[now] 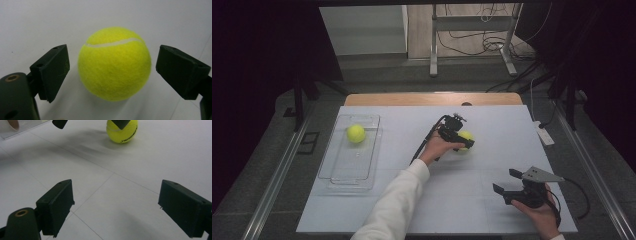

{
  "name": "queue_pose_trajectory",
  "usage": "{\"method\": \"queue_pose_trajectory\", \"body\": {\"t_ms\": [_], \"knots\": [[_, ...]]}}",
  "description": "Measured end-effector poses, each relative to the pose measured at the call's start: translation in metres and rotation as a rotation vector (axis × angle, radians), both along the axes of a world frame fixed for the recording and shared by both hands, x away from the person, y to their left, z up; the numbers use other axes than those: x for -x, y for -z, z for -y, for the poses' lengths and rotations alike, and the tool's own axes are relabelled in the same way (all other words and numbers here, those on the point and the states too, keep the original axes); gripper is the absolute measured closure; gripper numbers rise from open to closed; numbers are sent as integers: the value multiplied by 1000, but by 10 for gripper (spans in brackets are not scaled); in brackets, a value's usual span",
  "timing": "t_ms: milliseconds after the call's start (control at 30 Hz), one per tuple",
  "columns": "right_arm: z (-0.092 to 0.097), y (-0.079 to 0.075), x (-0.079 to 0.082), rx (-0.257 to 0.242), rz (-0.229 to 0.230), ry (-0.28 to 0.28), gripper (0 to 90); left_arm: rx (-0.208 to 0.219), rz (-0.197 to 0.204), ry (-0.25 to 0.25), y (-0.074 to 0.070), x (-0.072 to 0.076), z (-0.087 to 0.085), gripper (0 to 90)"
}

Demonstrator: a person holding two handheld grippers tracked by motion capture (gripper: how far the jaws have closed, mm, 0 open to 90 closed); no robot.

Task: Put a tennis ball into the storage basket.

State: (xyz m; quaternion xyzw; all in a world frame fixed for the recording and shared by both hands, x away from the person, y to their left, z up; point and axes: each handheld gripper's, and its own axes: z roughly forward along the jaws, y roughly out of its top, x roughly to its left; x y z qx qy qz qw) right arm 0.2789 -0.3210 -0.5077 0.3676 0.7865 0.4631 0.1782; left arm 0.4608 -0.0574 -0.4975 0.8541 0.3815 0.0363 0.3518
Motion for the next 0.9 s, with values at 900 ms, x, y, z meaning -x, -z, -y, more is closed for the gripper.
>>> {"method": "queue_pose_trajectory", "body": {"t_ms": [900], "knots": [[1, 0, 0, 2, 1, 1, 128, -45, 23, 26, -6, 8, 6, 269]]}}
